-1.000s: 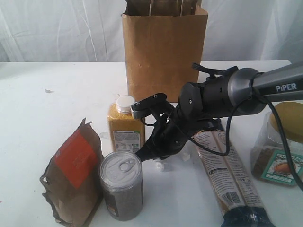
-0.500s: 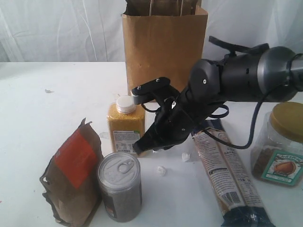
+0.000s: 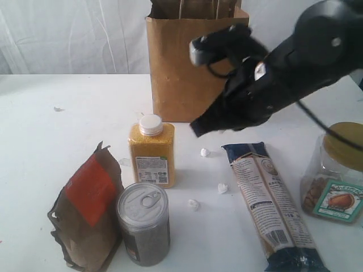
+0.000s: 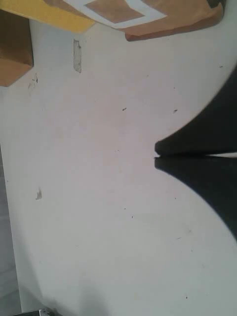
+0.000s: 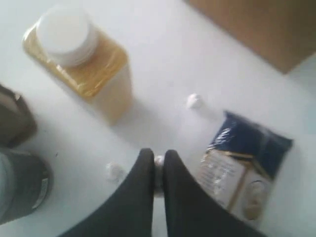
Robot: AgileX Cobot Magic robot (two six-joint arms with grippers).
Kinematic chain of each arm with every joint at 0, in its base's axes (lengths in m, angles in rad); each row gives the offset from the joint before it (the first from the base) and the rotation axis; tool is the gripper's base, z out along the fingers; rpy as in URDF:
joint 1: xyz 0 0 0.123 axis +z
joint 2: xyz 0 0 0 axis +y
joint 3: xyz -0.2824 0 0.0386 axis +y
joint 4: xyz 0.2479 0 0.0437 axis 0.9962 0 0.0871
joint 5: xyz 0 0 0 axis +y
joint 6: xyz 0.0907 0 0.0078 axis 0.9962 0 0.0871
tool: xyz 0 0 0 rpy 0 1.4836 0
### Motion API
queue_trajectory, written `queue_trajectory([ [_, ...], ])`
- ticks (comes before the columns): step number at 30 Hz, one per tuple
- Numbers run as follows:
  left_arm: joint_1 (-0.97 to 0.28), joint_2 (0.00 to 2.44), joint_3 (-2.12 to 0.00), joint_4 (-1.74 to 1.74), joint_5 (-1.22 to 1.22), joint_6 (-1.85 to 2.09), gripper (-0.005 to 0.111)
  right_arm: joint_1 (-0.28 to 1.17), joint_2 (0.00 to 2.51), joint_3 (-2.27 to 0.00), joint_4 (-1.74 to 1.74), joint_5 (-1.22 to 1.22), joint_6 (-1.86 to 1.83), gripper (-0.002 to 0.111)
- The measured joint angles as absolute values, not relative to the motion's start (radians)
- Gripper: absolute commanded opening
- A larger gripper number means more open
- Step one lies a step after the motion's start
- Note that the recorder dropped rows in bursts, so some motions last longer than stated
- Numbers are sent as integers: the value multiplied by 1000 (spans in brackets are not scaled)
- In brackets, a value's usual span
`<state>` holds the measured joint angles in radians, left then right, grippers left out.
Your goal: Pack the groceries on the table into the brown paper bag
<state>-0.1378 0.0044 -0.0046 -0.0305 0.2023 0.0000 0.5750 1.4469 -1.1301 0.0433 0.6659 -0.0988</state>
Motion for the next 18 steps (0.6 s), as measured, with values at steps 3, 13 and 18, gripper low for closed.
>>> queue_trajectory([
  [3,-138,4,-5,-30,202,0,0,496,1367,-1130,13,659,-85,0],
  [13,-138,4,-5,-30,202,0,0,128,1299,-1155,396,625,-229,0],
  [18,-138,4,-5,-30,202,0,0,80,1345,-1257,877,652,-576,0],
])
